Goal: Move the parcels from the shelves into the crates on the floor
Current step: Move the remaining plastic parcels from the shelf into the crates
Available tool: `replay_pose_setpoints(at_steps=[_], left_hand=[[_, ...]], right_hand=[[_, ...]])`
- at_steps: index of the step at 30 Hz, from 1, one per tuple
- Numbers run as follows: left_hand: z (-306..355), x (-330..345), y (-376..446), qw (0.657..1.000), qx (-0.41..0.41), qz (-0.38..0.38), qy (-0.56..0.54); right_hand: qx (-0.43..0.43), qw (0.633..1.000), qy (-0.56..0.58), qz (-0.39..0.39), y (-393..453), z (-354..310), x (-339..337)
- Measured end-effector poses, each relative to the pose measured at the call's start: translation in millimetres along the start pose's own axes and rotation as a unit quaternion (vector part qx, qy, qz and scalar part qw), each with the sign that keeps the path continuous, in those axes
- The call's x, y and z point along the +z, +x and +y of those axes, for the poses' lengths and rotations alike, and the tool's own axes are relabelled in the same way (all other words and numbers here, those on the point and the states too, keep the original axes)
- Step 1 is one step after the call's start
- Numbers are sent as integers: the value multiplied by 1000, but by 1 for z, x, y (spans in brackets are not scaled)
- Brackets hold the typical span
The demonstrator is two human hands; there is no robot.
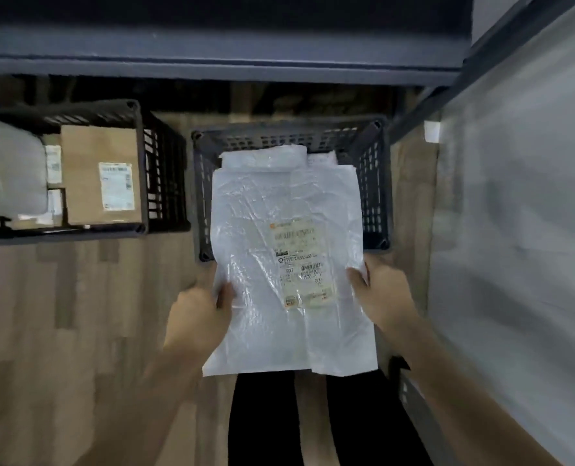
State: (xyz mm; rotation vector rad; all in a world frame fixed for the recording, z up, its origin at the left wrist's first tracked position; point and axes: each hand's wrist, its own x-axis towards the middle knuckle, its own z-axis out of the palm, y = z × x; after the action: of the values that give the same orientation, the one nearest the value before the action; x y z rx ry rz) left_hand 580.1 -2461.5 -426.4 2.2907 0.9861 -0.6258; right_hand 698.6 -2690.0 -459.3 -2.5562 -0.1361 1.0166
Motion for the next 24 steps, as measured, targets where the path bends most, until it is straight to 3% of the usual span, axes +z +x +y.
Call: replay_pose_setpoints(at_steps=[5,11,14,17,24], left_hand=[[8,66,94,996,74,-28,40],[43,131,199,991,125,-39,-25],[41,167,239,983,152,-99,-15],[34,202,265,978,158,-135,24],[22,256,317,965,189,-124,129]], right_hand=[[62,998,-19,3,82,31,31],[74,990,37,112,192,65,58],[80,991,48,98,233,82,78],[68,995,-12,76,259,97,94],[59,997,-42,38,316,114,135]])
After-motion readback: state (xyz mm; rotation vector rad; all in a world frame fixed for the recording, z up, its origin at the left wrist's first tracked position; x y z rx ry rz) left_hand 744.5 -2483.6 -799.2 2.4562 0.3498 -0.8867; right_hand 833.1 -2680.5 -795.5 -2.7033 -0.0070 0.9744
